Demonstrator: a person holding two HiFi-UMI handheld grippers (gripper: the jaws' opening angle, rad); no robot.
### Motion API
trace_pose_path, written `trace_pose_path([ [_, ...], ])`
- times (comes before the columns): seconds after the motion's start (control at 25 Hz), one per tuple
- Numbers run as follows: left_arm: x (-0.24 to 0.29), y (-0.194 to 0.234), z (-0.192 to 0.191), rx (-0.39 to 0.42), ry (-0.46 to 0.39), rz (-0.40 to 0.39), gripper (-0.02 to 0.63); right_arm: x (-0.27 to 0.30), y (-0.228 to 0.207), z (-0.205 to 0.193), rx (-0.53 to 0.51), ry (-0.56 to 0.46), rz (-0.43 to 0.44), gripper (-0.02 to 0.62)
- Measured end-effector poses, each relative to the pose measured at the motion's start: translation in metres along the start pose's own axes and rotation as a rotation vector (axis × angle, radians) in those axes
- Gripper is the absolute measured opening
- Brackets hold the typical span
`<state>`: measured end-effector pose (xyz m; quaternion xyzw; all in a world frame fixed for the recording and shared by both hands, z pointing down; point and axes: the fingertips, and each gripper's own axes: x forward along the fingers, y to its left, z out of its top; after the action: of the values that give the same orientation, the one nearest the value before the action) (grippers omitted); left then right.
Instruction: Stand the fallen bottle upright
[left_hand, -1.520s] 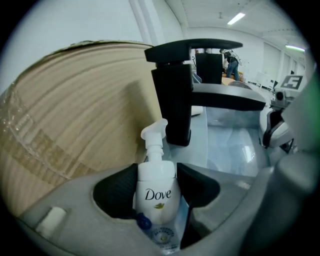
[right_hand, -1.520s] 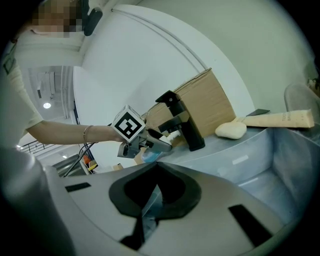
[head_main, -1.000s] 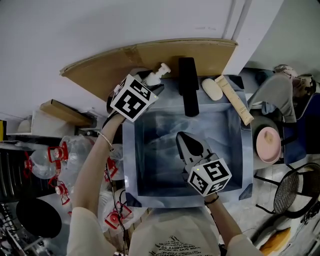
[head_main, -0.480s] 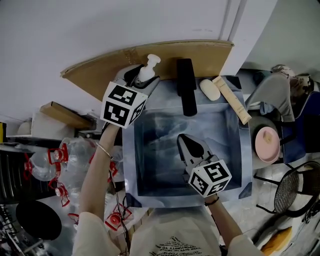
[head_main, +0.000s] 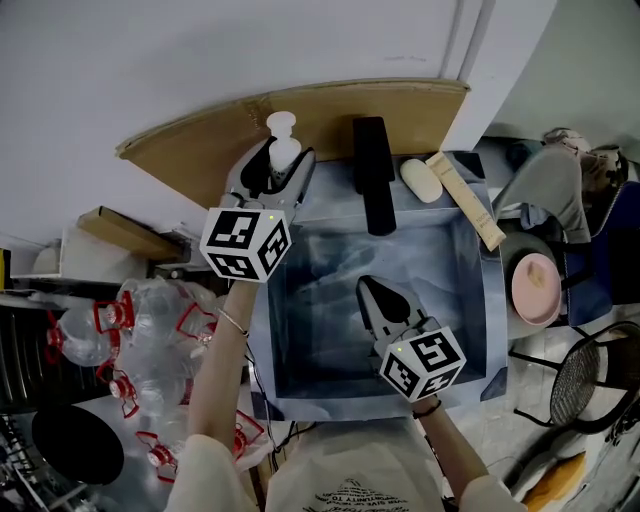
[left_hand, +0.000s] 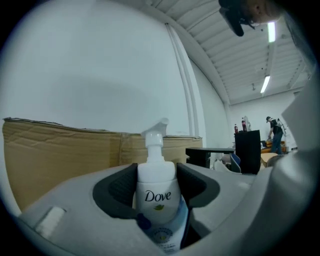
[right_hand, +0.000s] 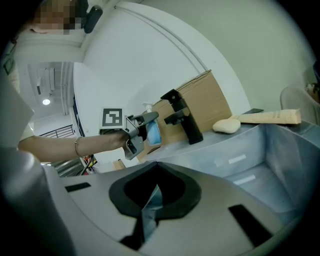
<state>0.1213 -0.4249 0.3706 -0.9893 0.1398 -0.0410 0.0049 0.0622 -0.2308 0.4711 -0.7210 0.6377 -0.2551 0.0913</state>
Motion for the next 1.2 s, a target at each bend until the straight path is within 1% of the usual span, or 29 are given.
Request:
trace_pose_path([
  [0.2, -0.002, -0.004, -0.007, -0.011, -0.07, 0.037, 0.253, 0.001, -0.004, -0.007, 0.005, 0.013, -0.009, 0.005],
  [0.36, -0.005, 0.0, -0.012, -0.066, -0.144, 0.082, 0.253, 0.003, -0.007, -0.013, 0.015, 0.02, -0.014, 0.005],
  [0.44, -0.006, 0.004, -0.015, -0.077, -0.173, 0.114, 0.253, 0.003, -0.008, -0.016, 0.019, 0.025, -0.017, 0.005],
  [0.6, -0.004, 0.003, -0.02, -0.036, -0.189, 0.148, 0.253, 0.004, -0.011, -0.02, 0.027, 0.032, -0.025, 0.005],
  [1.2, -0.004, -0.005, -0.03, 0.017, -0.23, 0.184, 0.253, 0.004, -0.02, -0.027, 0.049, 0.039, -0.04, 0.005],
])
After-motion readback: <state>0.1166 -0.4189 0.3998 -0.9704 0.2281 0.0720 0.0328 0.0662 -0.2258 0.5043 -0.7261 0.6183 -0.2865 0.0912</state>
